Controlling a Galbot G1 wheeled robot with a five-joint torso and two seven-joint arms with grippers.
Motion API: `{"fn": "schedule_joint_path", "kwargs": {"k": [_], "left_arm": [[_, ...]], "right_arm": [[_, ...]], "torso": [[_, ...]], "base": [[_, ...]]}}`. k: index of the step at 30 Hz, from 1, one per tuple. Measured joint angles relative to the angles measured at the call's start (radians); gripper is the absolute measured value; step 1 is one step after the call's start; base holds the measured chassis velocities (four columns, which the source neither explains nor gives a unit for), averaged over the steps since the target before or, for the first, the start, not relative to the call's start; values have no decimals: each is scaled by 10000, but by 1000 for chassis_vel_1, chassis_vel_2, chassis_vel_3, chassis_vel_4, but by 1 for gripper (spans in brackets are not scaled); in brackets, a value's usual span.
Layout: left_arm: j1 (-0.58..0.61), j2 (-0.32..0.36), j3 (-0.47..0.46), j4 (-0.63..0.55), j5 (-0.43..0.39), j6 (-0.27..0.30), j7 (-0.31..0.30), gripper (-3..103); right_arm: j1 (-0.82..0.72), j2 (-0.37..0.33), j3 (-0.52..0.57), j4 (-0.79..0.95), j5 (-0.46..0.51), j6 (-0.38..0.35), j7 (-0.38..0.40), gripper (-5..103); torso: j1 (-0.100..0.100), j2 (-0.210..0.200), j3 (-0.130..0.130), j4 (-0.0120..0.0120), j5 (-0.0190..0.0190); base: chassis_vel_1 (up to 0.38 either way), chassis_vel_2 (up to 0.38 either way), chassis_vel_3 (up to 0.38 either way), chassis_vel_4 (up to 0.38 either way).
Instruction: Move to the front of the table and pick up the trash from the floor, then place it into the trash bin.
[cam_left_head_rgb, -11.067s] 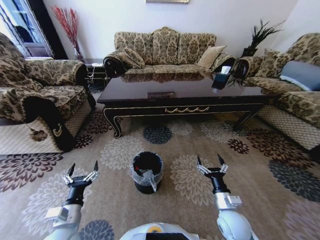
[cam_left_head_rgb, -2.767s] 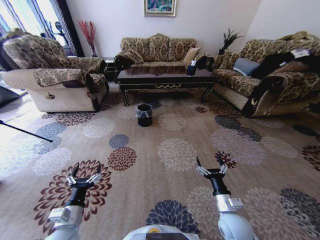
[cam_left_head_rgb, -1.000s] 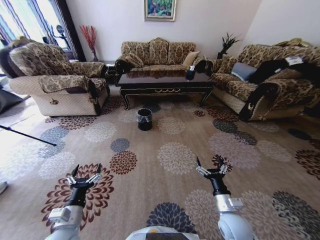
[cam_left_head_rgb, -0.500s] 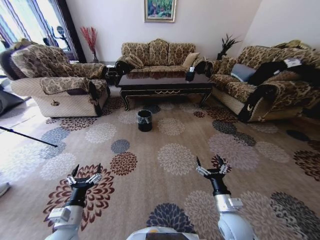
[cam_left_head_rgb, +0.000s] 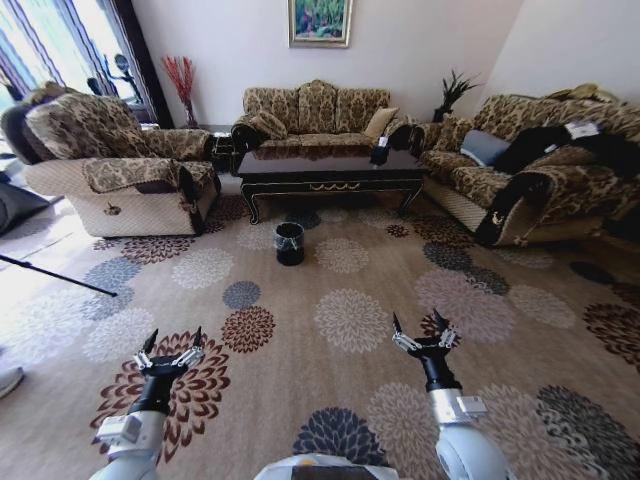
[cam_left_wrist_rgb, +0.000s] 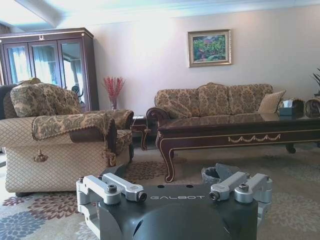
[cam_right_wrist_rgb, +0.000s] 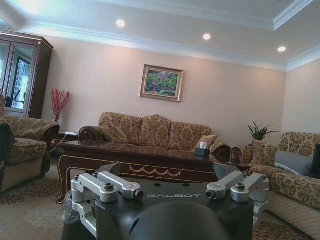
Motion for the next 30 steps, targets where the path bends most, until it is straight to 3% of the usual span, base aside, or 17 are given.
{"fn": "schedule_joint_path", "kwargs": {"k": [30], "left_arm": [[0,0,0,0,0,1,0,100]], "right_arm": [[0,0,0,0,0,0,0,100]], "torso": [[526,1295,767,0,0]], "base": [[0,0,0,0]]}}
